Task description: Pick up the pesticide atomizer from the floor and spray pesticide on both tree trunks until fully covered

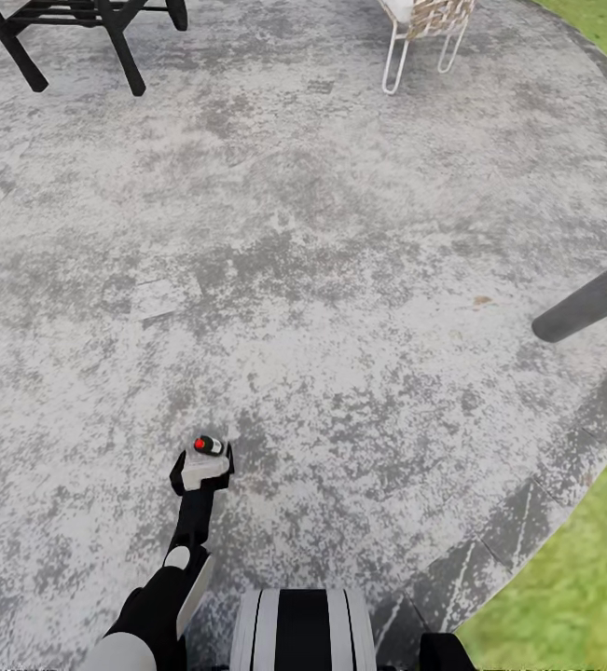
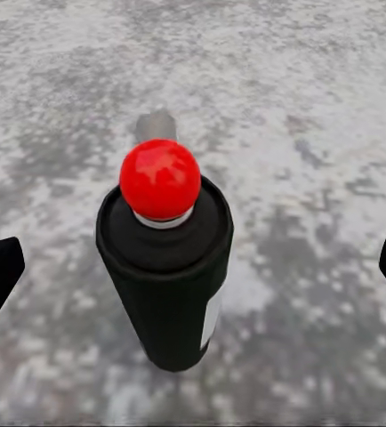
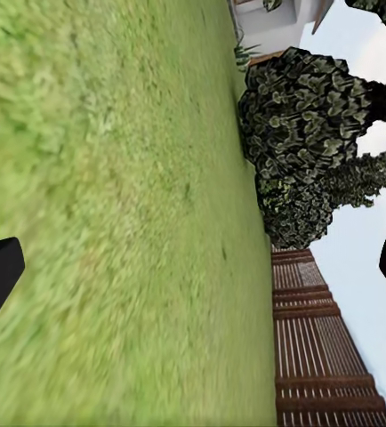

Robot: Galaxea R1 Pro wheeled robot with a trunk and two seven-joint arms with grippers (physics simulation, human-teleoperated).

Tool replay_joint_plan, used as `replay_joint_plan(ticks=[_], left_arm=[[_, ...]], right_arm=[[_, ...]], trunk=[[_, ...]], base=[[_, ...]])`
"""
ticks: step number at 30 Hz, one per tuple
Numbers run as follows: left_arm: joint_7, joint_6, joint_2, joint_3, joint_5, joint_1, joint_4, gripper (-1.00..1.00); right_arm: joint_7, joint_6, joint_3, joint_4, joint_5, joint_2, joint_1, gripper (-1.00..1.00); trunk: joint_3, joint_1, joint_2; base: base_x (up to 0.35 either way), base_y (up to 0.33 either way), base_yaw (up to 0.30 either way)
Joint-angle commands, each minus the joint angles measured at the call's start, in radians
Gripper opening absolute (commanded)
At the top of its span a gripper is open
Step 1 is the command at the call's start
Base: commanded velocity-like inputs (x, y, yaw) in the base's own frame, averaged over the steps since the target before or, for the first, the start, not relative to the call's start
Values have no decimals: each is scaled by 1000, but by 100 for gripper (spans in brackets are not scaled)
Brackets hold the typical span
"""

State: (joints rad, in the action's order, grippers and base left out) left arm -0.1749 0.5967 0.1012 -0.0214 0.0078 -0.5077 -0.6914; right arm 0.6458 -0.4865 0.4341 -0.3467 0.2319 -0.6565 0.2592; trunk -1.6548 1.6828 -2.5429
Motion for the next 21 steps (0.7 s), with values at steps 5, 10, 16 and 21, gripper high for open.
replay_joint_plan(ticks=[5, 10, 16, 21], left_arm=[[0, 0, 0, 0, 0, 0, 0, 100], [0, 0, 0, 0, 0, 0, -1, 100], [0, 0, 0, 0, 0, 0, -3, 100], [0, 0, 0, 0, 0, 0, -3, 100]], right_arm=[[0, 0, 0, 0, 0, 0, 0, 100], [0, -1, 0, 0, 1, 0, 0, 100], [0, 0, 0, 0, 0, 0, 0, 100], [0, -1, 0, 0, 0, 0, 0, 100]], trunk=[[-12, 1, -1], [-16, 2, -1], [-23, 3, -1], [-23, 3, -1]], base=[[0, 0, 0], [0, 0, 0], [0, 0, 0], [0, 0, 0]])
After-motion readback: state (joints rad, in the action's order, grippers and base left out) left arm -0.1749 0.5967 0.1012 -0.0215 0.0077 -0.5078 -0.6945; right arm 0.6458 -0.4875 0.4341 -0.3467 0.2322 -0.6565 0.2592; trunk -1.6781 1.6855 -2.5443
